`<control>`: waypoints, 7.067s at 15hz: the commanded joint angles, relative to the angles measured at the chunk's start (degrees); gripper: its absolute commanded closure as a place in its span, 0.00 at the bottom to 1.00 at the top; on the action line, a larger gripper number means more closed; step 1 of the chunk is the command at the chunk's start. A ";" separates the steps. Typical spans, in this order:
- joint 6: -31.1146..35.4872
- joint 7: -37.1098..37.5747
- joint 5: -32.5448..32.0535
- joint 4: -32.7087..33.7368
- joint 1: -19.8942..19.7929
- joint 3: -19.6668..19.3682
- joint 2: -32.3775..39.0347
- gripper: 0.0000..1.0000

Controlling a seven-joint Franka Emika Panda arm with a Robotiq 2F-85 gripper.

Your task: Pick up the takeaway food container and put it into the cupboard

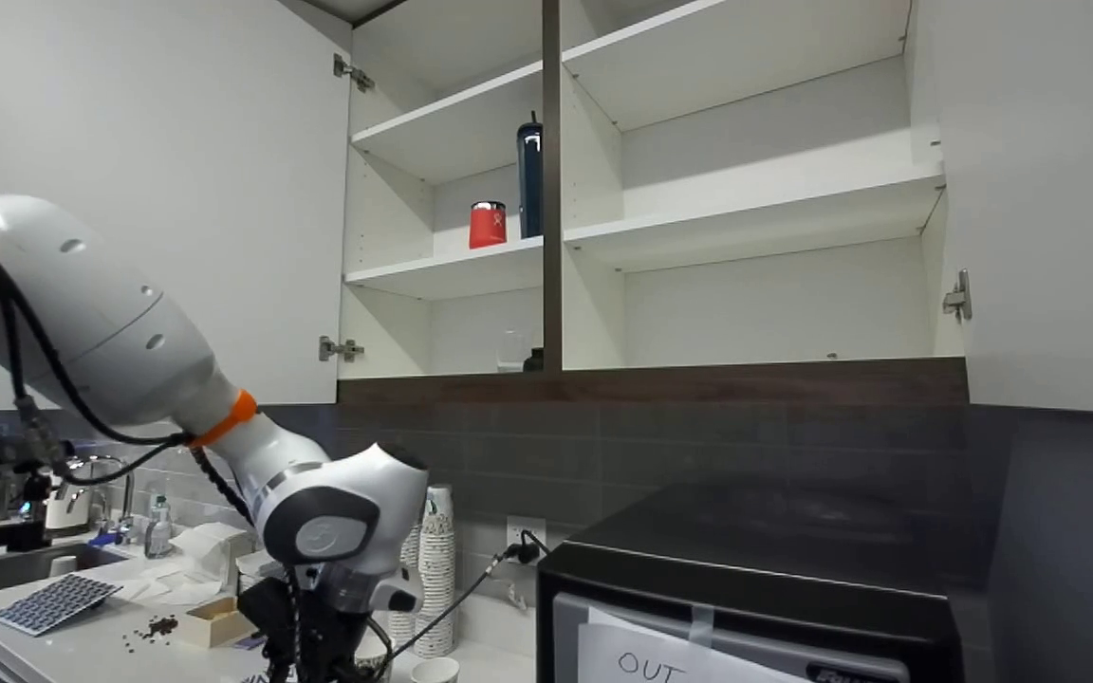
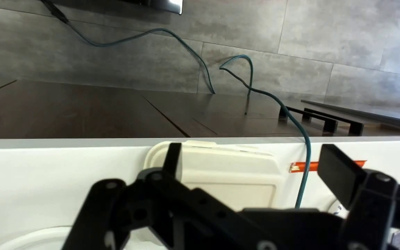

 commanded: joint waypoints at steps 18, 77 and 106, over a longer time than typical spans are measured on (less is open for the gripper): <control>22.26 -18.97 26.14 0.45 5.50 0.74 11.61 0.00; 0.14 -42.40 49.81 19.72 -14.99 5.01 44.55 0.96; -0.38 -39.77 39.86 10.66 -13.63 4.65 20.67 0.87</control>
